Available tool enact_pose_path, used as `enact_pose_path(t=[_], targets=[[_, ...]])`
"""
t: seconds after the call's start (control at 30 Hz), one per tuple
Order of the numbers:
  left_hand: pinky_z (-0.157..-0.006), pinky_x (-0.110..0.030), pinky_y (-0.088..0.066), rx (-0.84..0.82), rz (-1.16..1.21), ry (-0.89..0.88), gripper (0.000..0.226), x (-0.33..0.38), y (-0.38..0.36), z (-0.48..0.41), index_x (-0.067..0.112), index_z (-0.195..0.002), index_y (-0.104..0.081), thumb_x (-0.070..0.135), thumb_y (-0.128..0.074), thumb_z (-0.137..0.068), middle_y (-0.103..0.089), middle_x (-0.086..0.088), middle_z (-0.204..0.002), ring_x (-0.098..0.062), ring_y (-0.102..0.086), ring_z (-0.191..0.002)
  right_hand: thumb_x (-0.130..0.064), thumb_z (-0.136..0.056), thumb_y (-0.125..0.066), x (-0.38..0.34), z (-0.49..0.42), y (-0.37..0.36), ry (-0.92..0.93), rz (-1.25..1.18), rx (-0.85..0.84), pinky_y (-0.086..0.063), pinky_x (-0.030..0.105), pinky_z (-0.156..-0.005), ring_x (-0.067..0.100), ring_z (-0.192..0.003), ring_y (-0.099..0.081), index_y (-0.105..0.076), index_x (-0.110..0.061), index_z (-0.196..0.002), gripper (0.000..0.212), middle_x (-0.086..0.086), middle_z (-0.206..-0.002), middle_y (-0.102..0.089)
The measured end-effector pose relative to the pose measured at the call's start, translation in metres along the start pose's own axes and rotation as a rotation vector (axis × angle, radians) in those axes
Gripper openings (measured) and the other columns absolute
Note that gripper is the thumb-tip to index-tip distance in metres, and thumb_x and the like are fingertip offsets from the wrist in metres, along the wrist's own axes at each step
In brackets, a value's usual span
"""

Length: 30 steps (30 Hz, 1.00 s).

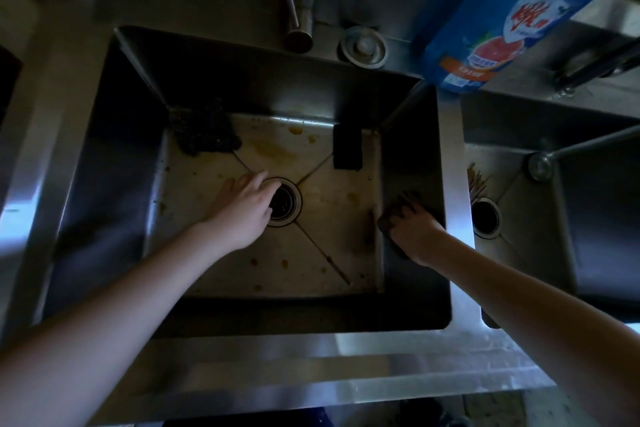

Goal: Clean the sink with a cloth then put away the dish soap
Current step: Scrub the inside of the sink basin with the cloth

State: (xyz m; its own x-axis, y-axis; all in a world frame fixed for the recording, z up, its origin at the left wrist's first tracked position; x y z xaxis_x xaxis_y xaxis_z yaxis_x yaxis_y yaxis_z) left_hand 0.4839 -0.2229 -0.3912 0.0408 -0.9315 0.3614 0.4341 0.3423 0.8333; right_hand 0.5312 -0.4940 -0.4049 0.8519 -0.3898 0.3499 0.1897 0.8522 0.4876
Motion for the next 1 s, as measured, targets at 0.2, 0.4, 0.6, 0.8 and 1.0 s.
enact_pose_path(t=[0.2,0.4,0.6,0.8,1.0], targets=[[-0.112,-0.044,-0.020,0.016,-0.029,-0.041,0.049,0.014,-0.004,0.013,0.019,-0.144,-0.028,0.024,-0.042,-0.097,-0.019,-0.007,-0.153,-0.027,-0.020,-0.140,-0.021,-0.095,-0.046,-0.019,0.021,-0.009,-0.011,-0.021,0.076,0.002,0.055,-0.118,0.039,-0.135,-0.033,-0.031,-0.012,-0.146,0.053,0.013,-0.147,-0.037],[-0.113,-0.043,-0.019,0.034,-0.041,-0.067,0.050,0.023,-0.003,0.023,0.019,-0.145,-0.027,0.023,-0.042,-0.097,-0.018,-0.008,-0.154,-0.027,-0.018,-0.141,-0.013,-0.092,-0.050,-0.025,0.037,-0.014,0.007,-0.084,0.217,-0.004,0.056,-0.119,0.042,-0.130,-0.039,-0.033,-0.013,-0.144,0.055,0.016,-0.145,-0.037],[-0.113,-0.043,-0.019,0.029,-0.021,-0.049,0.049,0.023,-0.003,0.028,0.020,-0.144,-0.028,0.023,-0.043,-0.097,-0.018,-0.007,-0.154,-0.027,-0.018,-0.141,-0.007,-0.093,-0.043,-0.031,0.049,-0.018,0.018,-0.159,0.176,-0.011,0.051,-0.119,0.040,-0.134,-0.034,-0.035,-0.012,-0.144,0.052,0.016,-0.147,-0.035],[-0.112,-0.043,-0.020,0.042,-0.020,-0.047,0.049,0.023,0.001,0.031,0.020,-0.143,-0.029,0.024,-0.044,-0.096,-0.019,-0.007,-0.154,-0.028,-0.021,-0.140,-0.005,-0.093,-0.045,-0.047,0.064,-0.026,0.075,-0.309,-0.078,-0.040,0.041,-0.104,0.030,-0.129,-0.044,-0.050,-0.016,-0.134,0.043,0.007,-0.141,-0.044],[-0.113,-0.044,-0.018,0.039,-0.034,-0.041,0.050,0.017,0.004,0.034,0.019,-0.144,-0.029,0.023,-0.044,-0.096,-0.019,-0.008,-0.154,-0.027,-0.018,-0.141,-0.009,-0.092,-0.052,-0.058,0.049,-0.030,0.103,-0.132,-0.144,-0.037,0.046,-0.107,0.033,-0.127,-0.046,-0.051,-0.013,-0.132,0.040,0.012,-0.138,-0.049]])
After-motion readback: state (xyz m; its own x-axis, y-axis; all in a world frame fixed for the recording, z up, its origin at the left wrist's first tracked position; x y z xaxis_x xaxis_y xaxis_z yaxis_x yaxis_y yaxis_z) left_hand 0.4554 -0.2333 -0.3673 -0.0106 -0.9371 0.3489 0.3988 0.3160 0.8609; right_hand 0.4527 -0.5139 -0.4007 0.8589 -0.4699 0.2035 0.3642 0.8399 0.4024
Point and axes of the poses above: each hand's wrist, its own z-axis away from the middle knuckle, its own y-axis out of the back of the hand, x = y × z, the point moved 6 cm from there along -z, towards the middle knuckle
